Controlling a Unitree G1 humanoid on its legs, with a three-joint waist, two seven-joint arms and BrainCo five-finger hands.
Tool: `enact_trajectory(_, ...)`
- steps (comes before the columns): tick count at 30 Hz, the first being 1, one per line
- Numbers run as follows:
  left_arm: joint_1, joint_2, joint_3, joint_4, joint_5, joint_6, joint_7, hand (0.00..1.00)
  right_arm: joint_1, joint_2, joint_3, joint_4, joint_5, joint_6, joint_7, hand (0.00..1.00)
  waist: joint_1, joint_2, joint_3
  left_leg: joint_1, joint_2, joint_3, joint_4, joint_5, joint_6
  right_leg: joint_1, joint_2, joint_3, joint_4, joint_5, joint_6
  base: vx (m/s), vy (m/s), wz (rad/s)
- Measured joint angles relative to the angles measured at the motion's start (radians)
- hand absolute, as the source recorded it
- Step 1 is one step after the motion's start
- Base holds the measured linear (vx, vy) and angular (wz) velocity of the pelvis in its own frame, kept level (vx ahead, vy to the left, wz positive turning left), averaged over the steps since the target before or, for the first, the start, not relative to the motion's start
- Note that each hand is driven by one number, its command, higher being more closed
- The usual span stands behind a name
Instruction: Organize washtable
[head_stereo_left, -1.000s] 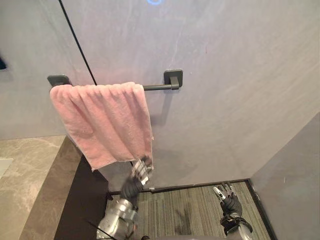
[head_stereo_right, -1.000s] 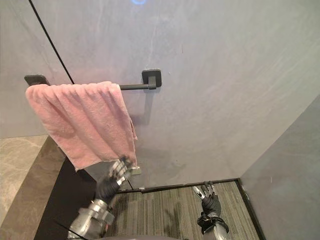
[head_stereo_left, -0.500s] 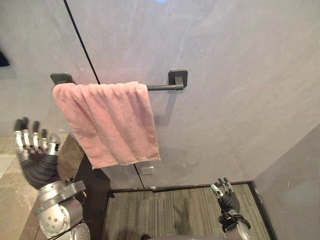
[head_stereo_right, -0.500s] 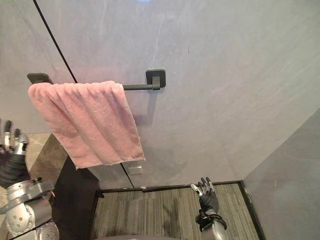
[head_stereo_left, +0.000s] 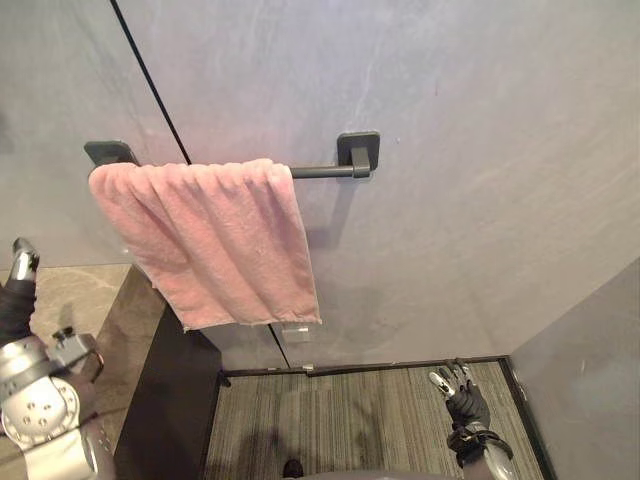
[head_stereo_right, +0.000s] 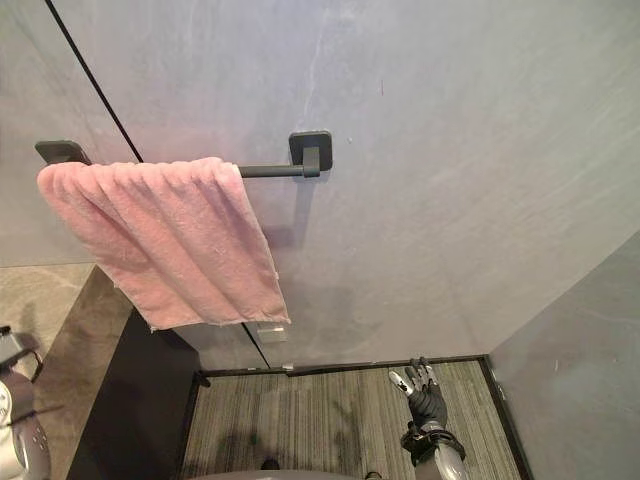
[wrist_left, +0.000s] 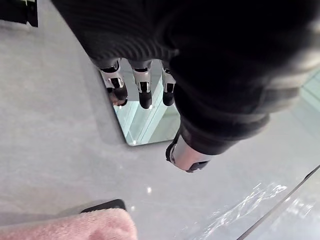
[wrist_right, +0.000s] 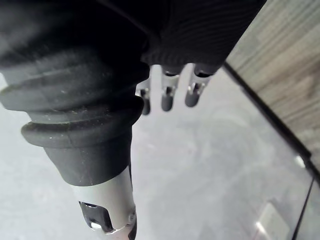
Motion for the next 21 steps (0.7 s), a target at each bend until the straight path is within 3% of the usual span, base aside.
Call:
enact_trajectory(2, -0.054, 0.079, -0.010, 0.106, -0.045, 0.009, -0.031, 0.00, -0.001, -0.015, 0.002, 0.000, 0.000, 0.000, 0.001, 0.00, 0.000, -0.002, 0.001, -0.019, 0.000, -0.001, 0.000, 0.000, 0.000, -0.019, 0.000, 0.003, -0.001, 0.000, -0.001, 0.00, 0.000, 0.00)
enact_trajectory(10, -0.105, 0.230, -0.113, 0.268, -0.153, 0.022, -0.140, 0.00, 0.002, -0.028, 0.004, 0.003, -0.001, 0.002, 0.008, 0.00, 0.000, -0.016, 0.020, -0.039, 0.000, 0.007, 0.001, 0.000, 0.000, -0.045, 0.002, 0.018, 0.001, 0.000, -0.001, 0.00, -0.001, -0.04)
enact_trajectory(15, -0.106, 0.270, -0.183, 0.318, -0.241, 0.029, -0.223, 0.00, 0.002, -0.029, 0.010, 0.004, -0.001, 0.002, 0.023, 0.00, 0.001, -0.016, 0.029, -0.044, 0.000, 0.008, 0.001, 0.000, 0.000, -0.052, 0.003, 0.020, 0.002, 0.000, -0.002, 0.00, 0.000, -0.01)
enact_trajectory(21, -0.099, 0.344, -0.274, 0.318, -0.369, 0.044, -0.381, 0.00, -0.004, -0.065, 0.027, 0.014, -0.002, 0.002, 0.044, 0.00, 0.017, -0.018, 0.043, -0.044, 0.001, 0.019, 0.001, 0.000, 0.000, -0.064, 0.003, 0.032, 0.012, -0.001, -0.002, 0.00, 0.003, -0.06)
